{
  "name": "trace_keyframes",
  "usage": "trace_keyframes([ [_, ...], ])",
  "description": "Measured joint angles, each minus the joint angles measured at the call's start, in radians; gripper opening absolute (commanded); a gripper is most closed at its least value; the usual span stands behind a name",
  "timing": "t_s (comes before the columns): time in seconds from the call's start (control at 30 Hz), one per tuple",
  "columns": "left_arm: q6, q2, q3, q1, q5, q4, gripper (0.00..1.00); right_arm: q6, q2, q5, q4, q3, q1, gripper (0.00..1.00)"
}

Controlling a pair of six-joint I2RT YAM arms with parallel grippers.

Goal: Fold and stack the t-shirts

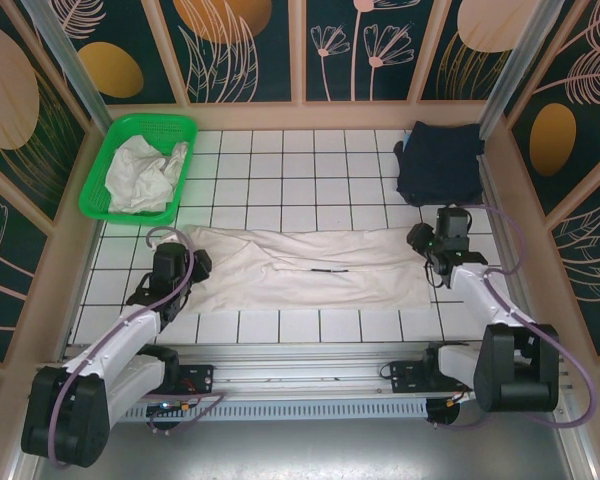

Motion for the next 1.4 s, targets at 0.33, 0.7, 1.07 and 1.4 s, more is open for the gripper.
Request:
trace_keyframes([
  [0.33, 0.086, 0.264, 0.180, -0.042, 0.143, 0.032, 0.69, 0.043, 0.137, -0.015, 0.052, -0.051, 0.051, 0.37],
  [0.7, 0.134, 0.508, 0.213, -0.128, 0.130, 0.103, 0.53, 0.058, 0.095, 0.013, 0.022, -0.078, 0.064, 0.41],
  [1.07, 0.149, 0.524, 0.242, -0.127, 0.065, 0.098, 0.15, 0.094, 0.022, 0.055, 0.032, -0.084, 0.306, 0.47],
  [1.4, 0.207, 0.407, 0.257, -0.128, 0.206, 0.095, 0.59, 0.127, 0.060, 0.071, 0.087, -0.146, 0.311, 0.48],
])
